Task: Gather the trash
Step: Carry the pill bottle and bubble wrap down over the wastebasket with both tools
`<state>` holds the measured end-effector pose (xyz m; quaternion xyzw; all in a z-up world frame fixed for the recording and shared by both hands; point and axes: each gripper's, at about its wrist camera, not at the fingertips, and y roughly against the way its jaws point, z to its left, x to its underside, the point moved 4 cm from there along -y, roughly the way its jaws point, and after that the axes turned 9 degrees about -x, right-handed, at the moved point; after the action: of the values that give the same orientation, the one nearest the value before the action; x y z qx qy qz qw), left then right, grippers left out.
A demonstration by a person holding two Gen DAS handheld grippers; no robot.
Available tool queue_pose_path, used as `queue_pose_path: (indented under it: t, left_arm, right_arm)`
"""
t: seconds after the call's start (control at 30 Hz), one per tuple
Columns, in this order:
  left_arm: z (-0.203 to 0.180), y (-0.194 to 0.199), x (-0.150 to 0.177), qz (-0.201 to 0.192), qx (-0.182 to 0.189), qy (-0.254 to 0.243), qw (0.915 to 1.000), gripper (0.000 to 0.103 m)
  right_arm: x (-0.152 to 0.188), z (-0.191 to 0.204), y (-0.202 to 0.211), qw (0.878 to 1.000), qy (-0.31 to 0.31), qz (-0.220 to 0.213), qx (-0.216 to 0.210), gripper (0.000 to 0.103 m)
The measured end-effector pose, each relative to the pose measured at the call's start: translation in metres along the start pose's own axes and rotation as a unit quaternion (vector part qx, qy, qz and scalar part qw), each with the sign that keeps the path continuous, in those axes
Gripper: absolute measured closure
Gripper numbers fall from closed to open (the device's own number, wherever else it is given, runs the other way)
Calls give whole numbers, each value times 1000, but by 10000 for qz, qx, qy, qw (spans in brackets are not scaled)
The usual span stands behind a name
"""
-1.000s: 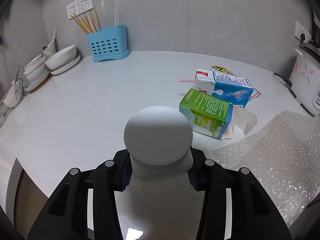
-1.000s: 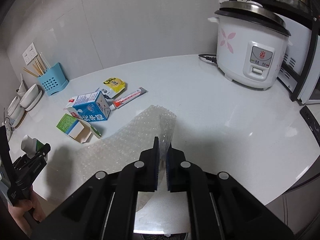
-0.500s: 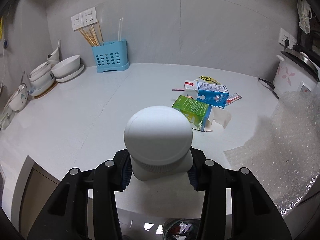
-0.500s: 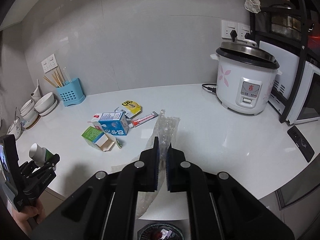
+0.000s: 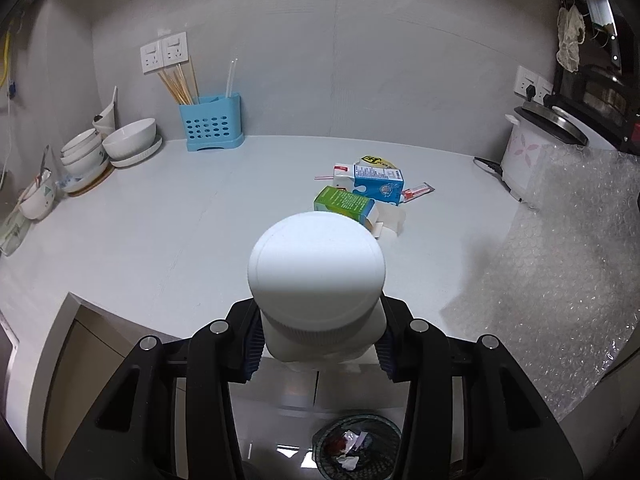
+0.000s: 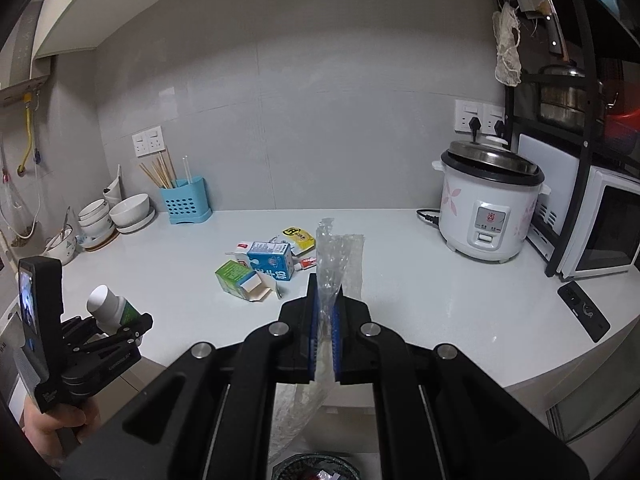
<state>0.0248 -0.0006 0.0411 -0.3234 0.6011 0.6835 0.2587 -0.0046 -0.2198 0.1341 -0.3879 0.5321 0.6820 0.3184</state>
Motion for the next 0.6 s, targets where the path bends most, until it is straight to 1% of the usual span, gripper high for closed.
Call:
queue_pose_path:
  t: [0.17, 0.27, 0.47, 0.6]
  left_arm:
    - [-1, 29, 9, -151, 100, -80, 9998, 59]
    - [-1, 42, 19, -200, 108, -155, 9996, 59]
    - [6, 61, 49, -226, 184, -132, 9995, 59]
    - [10, 66, 74, -197, 222, -119, 9995, 59]
  right_arm:
    - [11, 16, 31, 9997, 190, -124, -119, 99]
    - [22, 22, 43, 9994, 235, -165, -196, 99]
    - [58, 32, 71, 9981, 270, -314, -446, 99]
    - [90, 38, 81, 9975, 273, -282, -587, 99]
